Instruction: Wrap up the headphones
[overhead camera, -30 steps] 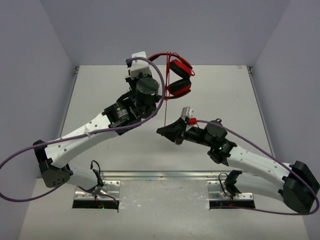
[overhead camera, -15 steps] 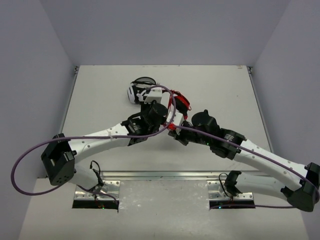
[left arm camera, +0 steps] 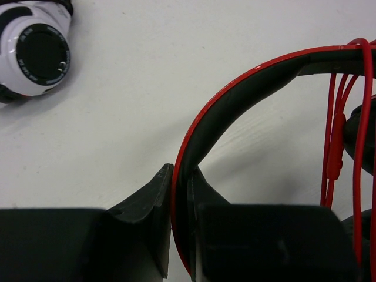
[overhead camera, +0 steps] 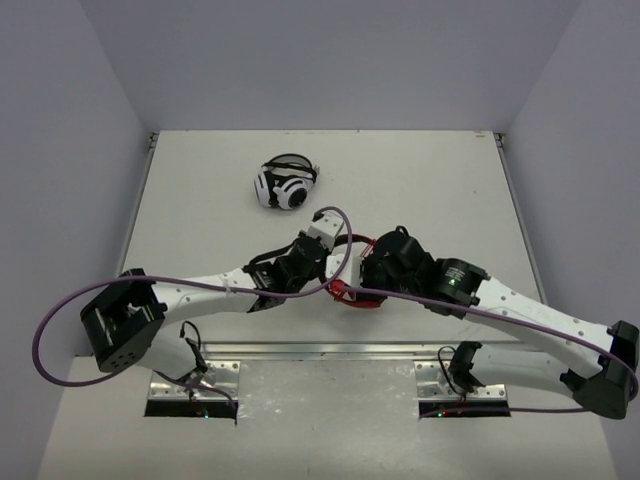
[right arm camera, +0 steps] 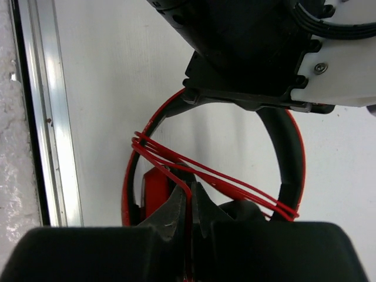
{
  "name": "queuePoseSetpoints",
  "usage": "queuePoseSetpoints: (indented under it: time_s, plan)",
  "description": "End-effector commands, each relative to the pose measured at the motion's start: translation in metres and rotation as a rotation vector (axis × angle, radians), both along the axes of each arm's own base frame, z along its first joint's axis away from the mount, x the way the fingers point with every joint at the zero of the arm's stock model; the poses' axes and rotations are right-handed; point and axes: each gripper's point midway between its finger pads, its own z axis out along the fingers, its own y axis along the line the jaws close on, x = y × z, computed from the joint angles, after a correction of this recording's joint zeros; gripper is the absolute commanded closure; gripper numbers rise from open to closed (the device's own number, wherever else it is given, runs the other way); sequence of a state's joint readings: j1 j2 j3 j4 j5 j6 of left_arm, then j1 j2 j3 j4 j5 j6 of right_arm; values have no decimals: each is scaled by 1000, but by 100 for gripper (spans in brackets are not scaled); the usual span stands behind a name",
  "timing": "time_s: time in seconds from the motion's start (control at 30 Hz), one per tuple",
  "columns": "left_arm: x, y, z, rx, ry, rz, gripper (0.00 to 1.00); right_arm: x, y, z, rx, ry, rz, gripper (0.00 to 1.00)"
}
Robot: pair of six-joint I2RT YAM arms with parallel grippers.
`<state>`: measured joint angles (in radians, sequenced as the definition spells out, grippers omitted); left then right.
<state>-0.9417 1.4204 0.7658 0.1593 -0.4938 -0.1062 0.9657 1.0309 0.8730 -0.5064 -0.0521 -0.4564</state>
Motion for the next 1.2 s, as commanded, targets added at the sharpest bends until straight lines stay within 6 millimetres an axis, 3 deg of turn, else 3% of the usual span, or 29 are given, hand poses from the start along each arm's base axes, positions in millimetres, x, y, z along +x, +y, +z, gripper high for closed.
queuePoseSetpoints:
  time_s: [0.0, 0.33, 0.57, 0.67, 0.87, 1.1, 1.17]
  plan:
    - [-18, -12, -13, 11, 32, -162, 100, 27, 10, 53, 85, -204, -23, 99]
    - [-47, -20, 2, -101, 37, -312, 100, 19, 10, 63, 191, -225, 69, 99]
    - [-50, -17, 6, -179, 94, -247, 100, 47, -6, 75, 314, -223, -100, 99]
    - [-54, -13, 1, -163, 94, -261, 100, 46, -6, 75, 310, -192, -66, 99]
    - [-66, -20, -5, -137, 162, -328, 99, 46, -2, 46, 140, -33, 35, 99]
    - [-69, -4, -23, -57, 301, -217, 100, 58, -4, 25, 90, 4, 53, 99]
    - [-70, 1, -24, -58, 325, -172, 100, 61, -5, 21, 79, 13, 53, 94]
